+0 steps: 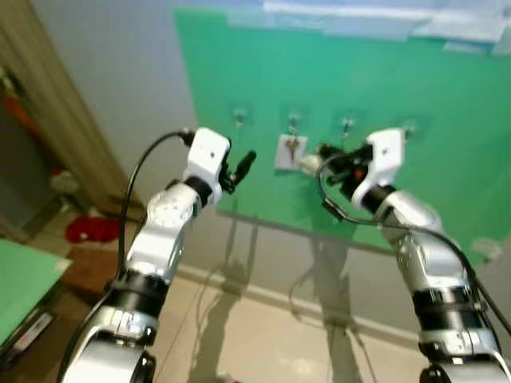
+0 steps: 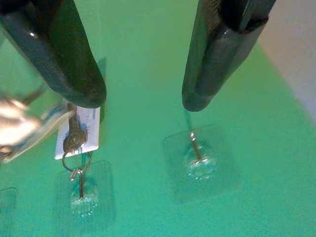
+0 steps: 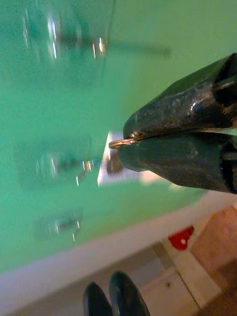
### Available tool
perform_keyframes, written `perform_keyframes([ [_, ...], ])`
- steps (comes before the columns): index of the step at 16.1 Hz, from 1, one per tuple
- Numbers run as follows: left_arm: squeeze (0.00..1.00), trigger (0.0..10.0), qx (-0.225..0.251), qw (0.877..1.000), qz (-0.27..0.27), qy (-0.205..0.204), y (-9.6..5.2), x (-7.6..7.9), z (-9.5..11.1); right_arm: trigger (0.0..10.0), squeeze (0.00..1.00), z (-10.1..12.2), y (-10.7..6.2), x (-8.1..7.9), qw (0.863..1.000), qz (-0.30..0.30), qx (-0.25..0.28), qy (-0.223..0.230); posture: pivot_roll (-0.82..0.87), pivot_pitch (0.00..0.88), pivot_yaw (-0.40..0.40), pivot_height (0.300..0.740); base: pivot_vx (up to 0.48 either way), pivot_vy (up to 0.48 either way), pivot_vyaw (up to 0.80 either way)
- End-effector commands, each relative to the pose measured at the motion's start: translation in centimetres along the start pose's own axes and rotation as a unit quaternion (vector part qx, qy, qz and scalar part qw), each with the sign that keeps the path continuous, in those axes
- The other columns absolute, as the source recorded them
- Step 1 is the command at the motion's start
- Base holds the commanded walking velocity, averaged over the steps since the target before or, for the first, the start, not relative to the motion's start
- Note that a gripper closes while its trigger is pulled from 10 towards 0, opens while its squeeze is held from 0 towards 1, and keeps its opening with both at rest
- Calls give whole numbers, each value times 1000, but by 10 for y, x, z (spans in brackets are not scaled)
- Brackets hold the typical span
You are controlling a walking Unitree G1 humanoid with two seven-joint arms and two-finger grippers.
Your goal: Hang keys on a hook
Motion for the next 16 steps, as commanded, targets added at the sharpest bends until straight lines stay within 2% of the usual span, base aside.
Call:
perform_keyframes([
  [1,0,10000,-2,1000,2,6,-1,-3,1,0,0,8,-1,-1,1000,10,7,-2,-66,0,89,740,0,0,0],
  [5,0,10000,-2,1000,-1,11,-1,-3,2,0,0,9,-2,-4,1000,28,-2,-10,-69,0,93,740,0,0,0],
  [8,0,10000,-4,1000,-2,11,-1,-2,1,0,0,12,-2,-3,1000,25,4,2,-69,0,90,740,0,0,0],
  [12,0,10000,-6,1000,-4,14,-2,-1,-1,0,0,9,-9,8,1000,-8,3,18,-68,0,89,740,0,0,0],
  [16,0,10000,-8,1000,-9,15,-2,1,-2,0,0,7,-12,14,1000,-24,3,11,-72,0,92,740,0,0,0],
])
Point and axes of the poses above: a point about 5 cm out from each wrist's last joint towards the gripper, its own y axis pointing out of the wrist towards the gripper, its own z axis along the axis of the wrist's last joint, x = y × z, the point moved 4 cm from there along y, pointing out of the wrist towards the gripper
